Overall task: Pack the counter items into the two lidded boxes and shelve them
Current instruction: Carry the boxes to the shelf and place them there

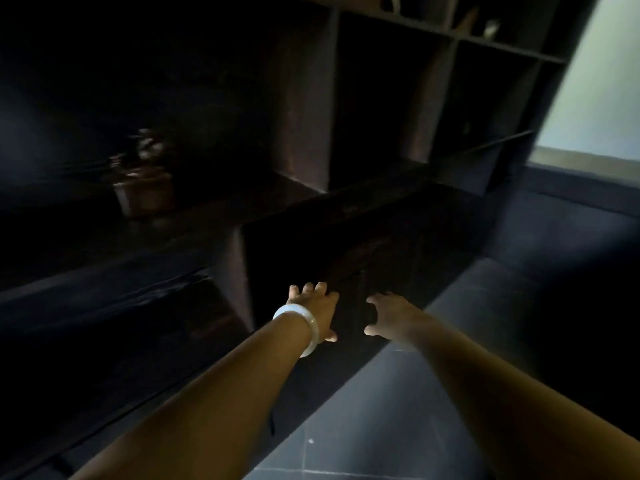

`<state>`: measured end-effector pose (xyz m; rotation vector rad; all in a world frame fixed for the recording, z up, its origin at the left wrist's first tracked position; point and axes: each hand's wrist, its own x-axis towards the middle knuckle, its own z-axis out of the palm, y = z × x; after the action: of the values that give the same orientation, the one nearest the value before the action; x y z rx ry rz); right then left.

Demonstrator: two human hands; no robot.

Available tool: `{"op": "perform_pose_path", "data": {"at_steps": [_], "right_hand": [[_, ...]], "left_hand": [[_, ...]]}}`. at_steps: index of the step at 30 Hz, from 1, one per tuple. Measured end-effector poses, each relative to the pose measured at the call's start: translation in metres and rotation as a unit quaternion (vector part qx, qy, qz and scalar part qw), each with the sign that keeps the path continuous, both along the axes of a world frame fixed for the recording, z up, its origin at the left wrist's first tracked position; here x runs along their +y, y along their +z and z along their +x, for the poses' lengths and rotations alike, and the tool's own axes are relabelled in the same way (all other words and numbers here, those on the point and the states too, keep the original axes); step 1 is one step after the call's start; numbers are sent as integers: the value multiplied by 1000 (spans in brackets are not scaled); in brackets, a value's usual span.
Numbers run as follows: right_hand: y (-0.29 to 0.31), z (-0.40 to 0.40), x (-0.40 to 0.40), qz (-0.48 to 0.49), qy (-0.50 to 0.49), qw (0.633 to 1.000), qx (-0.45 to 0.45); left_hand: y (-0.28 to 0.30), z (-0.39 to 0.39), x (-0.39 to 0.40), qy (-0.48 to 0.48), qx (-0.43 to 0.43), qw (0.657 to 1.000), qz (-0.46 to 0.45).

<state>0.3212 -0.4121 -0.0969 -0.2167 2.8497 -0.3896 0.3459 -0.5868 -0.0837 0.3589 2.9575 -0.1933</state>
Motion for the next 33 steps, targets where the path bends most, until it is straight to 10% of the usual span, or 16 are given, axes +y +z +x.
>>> {"op": "perform_pose_path", "data": {"at_steps": [33], "right_hand": [[26,-261,708,103,-393,913,-31]], "left_hand": [[29,-445,740,-439,27,896,-67]]}}
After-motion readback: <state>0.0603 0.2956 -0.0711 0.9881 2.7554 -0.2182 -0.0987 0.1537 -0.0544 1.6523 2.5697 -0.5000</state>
